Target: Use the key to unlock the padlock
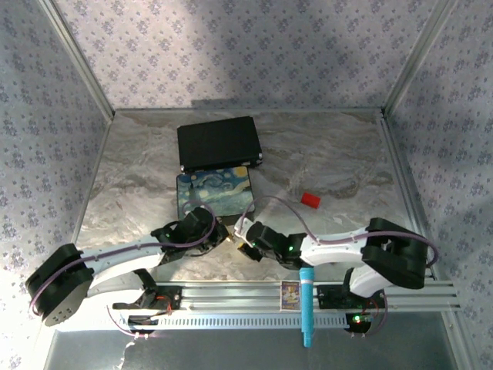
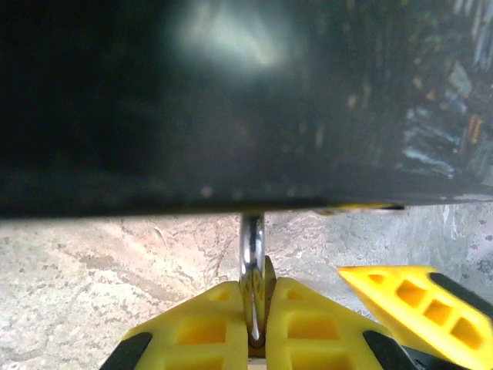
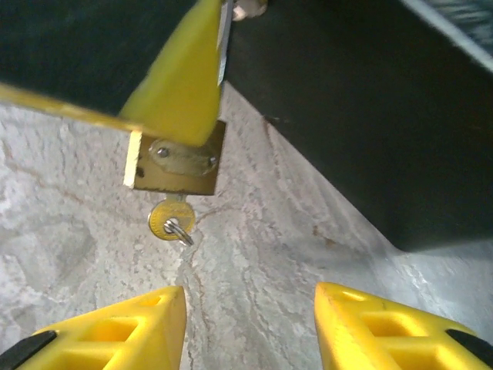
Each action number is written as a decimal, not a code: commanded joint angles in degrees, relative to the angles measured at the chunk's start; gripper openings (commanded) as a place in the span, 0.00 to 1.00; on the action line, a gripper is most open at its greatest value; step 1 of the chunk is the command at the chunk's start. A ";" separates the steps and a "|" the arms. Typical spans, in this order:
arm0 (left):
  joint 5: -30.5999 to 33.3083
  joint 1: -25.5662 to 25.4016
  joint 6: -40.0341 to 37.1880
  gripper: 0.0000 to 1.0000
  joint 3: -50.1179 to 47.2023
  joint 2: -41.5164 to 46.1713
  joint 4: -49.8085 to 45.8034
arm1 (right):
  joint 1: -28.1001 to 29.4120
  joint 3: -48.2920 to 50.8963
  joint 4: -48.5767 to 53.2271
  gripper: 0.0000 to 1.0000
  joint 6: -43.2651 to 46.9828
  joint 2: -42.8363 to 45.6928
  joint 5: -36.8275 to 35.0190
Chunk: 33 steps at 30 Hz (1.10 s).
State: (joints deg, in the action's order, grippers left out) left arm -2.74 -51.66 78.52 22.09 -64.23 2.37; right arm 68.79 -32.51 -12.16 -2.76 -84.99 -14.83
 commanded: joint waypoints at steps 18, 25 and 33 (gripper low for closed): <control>-3.30 -2.25 0.67 0.00 1.74 -0.88 0.50 | 4.37 -3.60 -10.56 0.37 5.05 -8.28 -7.21; -3.15 -2.59 1.35 0.00 2.00 -1.69 1.23 | 5.21 -3.41 -10.89 0.39 4.00 -8.35 -8.59; -2.75 -2.57 1.98 0.00 2.16 -2.18 1.05 | 5.82 -3.13 -11.05 0.49 3.38 -8.57 -8.66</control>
State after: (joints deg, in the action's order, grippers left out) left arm -2.07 -53.28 78.52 22.70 -65.06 1.48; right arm 73.19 -34.33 -18.83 1.96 -93.17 -24.69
